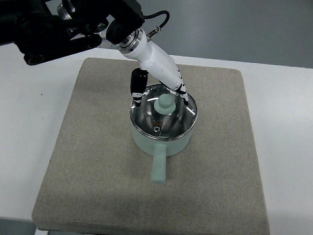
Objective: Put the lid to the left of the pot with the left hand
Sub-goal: 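Lower the left hand onto the lid and position fingers around the knob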
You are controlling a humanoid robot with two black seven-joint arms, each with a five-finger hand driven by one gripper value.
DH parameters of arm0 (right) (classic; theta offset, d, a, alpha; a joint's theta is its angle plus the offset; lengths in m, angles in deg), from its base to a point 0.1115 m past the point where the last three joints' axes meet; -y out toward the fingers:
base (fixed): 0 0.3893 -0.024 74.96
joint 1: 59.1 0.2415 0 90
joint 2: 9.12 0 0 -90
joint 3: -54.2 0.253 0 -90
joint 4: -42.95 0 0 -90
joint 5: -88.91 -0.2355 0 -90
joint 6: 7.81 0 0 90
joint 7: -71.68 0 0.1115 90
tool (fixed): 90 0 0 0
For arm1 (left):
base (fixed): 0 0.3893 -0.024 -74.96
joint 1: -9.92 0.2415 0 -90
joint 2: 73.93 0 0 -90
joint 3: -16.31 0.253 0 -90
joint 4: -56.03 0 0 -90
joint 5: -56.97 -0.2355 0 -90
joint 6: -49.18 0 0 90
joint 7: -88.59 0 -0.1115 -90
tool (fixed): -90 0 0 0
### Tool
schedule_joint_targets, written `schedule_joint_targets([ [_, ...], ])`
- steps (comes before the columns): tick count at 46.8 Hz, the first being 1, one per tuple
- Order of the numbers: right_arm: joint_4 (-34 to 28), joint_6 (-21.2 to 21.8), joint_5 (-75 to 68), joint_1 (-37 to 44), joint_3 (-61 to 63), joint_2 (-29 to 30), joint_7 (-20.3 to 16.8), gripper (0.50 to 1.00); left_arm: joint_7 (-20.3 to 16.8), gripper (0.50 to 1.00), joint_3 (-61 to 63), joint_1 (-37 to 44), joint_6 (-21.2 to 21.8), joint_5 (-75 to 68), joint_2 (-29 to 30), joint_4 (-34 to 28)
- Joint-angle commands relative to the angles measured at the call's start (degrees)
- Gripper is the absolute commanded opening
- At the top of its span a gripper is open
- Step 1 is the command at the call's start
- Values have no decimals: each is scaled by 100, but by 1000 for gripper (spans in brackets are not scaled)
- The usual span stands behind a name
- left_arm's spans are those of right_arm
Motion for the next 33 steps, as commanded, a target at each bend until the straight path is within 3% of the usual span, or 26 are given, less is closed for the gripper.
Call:
schedule_joint_targets([
  [1,2,-7,5,-2,0,0,1,924,0,973,1,-8,0,3,-3,1],
  [11,2,2,-4,-2,0,0,1,924,0,913,-8,-8,9,11,-11,-34],
  [15,2,2,5,-2,0,0,1,921,0,864,-25,-8,17,11,-11,-34],
  [30,2,2,-4,7,0,0,-8,921,0,851,-61,9,35,29,-20,-43],
  [33,2,2,-4,-2,0,0,1,921,0,825,-52,70,61,29,-90,-43],
])
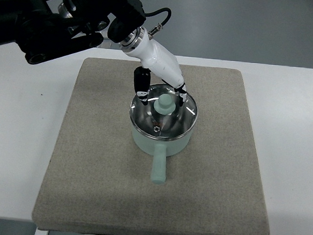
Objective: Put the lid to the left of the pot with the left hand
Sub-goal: 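Lower the left hand onto the lid and position fingers around the knob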
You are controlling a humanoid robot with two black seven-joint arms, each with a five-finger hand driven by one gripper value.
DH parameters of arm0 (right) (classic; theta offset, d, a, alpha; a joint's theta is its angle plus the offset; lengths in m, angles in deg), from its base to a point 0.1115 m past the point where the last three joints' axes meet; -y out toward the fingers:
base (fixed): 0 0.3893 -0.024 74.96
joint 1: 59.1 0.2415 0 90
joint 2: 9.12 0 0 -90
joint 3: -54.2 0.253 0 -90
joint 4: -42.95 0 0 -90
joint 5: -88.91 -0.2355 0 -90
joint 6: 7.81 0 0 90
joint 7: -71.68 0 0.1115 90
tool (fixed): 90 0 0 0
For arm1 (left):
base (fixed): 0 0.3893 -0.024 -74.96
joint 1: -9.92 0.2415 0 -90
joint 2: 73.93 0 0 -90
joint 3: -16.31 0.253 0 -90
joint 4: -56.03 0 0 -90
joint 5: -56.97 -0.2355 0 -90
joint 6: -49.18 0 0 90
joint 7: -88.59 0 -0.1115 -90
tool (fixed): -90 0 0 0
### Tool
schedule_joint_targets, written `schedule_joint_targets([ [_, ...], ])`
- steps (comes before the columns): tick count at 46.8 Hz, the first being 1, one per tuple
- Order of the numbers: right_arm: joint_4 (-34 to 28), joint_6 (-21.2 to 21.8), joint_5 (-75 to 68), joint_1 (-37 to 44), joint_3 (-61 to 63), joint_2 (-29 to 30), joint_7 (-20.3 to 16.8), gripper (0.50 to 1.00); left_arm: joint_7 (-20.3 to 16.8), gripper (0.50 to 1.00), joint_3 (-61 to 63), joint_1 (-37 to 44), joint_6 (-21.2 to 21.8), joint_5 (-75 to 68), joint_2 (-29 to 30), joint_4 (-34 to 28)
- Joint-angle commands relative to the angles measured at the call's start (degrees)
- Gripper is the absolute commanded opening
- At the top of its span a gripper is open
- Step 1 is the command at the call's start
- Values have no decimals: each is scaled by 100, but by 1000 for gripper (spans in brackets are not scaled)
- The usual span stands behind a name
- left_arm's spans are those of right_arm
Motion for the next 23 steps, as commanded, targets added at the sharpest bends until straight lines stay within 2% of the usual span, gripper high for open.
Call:
schedule_joint_targets([
  [1,1,1,-2,-2,0,0,5,921,0,825,10,104,31,0,-111,-10],
  [4,1,1,6,-2,0,0,5,923,0,821,1,157,75,-9,-164,-80],
  [11,1,1,-2,-2,0,0,5,924,0,774,1,166,84,0,-173,-151],
  [20,1,1,6,-2,0,0,5,924,0,771,-26,166,84,9,-173,-151],
  [23,1,1,-2,6,0,0,5,923,0,750,-17,166,84,0,-173,-151],
])
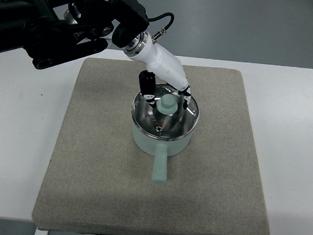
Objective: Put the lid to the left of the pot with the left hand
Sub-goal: 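Lower the left hand onto the lid and position fingers around the knob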
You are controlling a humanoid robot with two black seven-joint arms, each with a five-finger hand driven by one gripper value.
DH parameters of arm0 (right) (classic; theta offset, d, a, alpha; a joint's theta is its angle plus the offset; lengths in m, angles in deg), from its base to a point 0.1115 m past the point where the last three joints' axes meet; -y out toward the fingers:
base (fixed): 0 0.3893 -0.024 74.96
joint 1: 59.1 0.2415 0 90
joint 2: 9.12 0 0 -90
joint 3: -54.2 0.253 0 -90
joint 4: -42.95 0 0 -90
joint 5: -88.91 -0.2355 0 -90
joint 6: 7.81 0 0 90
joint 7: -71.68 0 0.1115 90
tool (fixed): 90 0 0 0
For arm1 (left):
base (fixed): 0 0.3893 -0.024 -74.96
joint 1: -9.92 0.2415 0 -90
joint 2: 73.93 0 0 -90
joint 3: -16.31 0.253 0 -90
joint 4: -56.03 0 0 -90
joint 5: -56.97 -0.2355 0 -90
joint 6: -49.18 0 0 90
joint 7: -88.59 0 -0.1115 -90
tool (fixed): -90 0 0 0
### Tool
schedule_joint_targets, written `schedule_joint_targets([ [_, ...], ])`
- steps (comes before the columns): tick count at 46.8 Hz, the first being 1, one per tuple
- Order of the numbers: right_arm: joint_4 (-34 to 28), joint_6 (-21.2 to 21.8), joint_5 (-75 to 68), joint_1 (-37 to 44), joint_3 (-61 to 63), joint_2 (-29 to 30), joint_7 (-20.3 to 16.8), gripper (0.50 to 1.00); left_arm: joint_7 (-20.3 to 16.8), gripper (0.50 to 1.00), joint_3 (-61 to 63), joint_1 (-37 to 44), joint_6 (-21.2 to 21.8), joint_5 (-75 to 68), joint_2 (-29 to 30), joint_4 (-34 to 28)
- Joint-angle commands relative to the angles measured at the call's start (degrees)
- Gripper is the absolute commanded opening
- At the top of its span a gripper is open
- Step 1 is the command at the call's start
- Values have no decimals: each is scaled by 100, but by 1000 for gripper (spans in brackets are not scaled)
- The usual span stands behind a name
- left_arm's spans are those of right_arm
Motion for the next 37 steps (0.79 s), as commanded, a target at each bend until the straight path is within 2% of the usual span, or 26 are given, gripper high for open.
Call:
schedule_joint_targets([
  [1,0,1,-3,0,0,0,1,924,1,729,1,-1,0,-7,1,0],
  [4,0,-8,-3,0,0,0,1,924,1,684,1,-1,0,-16,1,-8],
  [11,0,1,6,8,0,0,1,921,1,501,1,-1,0,-34,1,-9],
  [37,0,1,-3,-1,0,0,1,923,1,500,18,-1,-9,-43,19,-17],
])
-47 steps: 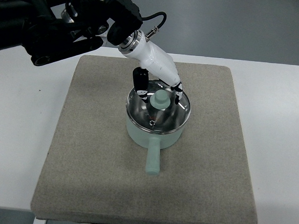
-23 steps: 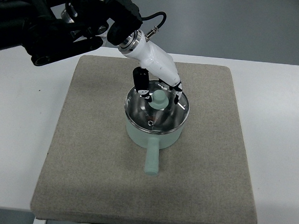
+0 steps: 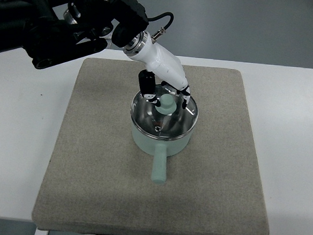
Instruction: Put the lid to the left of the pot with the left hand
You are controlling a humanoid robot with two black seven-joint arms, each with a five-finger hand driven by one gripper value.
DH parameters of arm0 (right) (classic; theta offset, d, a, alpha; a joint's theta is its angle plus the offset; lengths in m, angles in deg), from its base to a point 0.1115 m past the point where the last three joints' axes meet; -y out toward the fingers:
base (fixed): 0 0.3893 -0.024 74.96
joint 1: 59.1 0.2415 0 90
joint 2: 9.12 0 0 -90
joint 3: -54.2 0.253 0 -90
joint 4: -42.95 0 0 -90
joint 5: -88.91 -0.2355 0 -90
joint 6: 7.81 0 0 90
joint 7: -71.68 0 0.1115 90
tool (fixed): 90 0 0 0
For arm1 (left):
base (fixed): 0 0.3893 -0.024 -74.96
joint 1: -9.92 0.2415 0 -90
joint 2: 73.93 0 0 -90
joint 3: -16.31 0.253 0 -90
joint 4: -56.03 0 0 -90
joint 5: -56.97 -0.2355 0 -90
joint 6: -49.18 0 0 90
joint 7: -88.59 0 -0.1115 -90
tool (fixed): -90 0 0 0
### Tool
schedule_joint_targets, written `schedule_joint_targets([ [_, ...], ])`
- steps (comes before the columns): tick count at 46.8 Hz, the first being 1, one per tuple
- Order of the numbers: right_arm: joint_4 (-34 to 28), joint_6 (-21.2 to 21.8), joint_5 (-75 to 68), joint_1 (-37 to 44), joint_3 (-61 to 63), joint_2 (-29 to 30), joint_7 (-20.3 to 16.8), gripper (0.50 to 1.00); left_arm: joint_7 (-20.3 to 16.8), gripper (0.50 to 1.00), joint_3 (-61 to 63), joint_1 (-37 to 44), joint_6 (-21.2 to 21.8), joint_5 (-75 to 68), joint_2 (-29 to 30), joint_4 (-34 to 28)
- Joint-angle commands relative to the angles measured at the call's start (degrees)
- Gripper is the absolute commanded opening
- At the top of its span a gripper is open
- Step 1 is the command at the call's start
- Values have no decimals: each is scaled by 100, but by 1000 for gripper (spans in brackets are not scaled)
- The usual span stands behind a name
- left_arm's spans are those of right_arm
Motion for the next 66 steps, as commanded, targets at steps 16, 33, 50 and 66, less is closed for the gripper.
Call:
schedule_joint_targets([
  [16,1,1,7,-3,0,0,2,924,1,500,-271,-14,0,38,58,-87],
  [33,1,1,7,5,0,0,2,924,1,500,-324,-5,0,55,50,-158],
  [50,1,1,-2,5,0,0,2,923,1,500,-254,12,-79,108,67,-35],
  [66,-8,1,-2,-3,0,0,2,921,1,925,-315,162,9,328,251,-88],
])
